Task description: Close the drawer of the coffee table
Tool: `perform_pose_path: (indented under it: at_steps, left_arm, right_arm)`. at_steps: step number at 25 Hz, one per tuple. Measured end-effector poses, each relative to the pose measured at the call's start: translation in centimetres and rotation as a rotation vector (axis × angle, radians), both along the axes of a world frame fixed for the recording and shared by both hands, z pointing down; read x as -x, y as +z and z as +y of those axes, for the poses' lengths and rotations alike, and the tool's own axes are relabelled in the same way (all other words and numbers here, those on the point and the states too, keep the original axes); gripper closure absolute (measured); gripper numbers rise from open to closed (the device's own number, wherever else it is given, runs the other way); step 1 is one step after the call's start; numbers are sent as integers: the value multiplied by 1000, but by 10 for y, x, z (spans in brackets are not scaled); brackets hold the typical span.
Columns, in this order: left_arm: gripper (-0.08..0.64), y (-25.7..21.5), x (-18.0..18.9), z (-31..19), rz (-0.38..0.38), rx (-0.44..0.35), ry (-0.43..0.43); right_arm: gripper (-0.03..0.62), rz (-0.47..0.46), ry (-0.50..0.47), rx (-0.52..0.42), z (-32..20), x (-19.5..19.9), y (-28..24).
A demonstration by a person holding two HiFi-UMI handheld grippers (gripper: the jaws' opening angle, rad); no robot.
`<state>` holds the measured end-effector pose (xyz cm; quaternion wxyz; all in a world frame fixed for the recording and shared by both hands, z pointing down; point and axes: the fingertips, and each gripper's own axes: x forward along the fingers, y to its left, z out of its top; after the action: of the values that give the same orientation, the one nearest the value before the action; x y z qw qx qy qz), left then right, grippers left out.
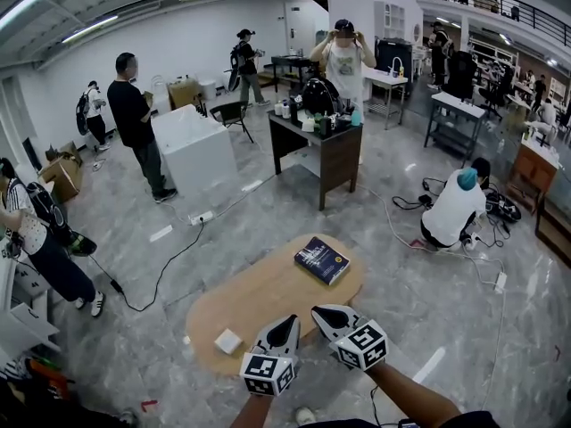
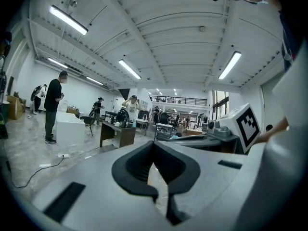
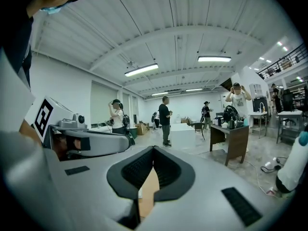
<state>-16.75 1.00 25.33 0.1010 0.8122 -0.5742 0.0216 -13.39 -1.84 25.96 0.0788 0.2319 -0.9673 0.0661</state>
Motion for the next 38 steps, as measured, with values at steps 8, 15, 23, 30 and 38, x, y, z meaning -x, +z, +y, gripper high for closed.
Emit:
perform_pose_path:
  at_steps: [8, 15, 23, 30, 38]
  left_arm:
    - [561, -13, -32, 6, 0, -12, -31]
    - [561, -31, -56, 27, -3, -53, -67]
    - [561, -45, -72, 50, -19, -87, -101]
    - [561, -50, -98, 64, -41, -104, -123]
    - [561, -67, -123, 77, -66, -133, -120]
  right_arm:
    - [580, 1, -31, -5, 7, -30, -13]
    - [580, 15, -67, -23, 26, -57, -22]
    - [580, -28, -81, -40, 45, -79, -37]
    - [580, -48, -96, -60, 59, -103, -46]
    - [580, -73, -103, -87, 73, -126, -65]
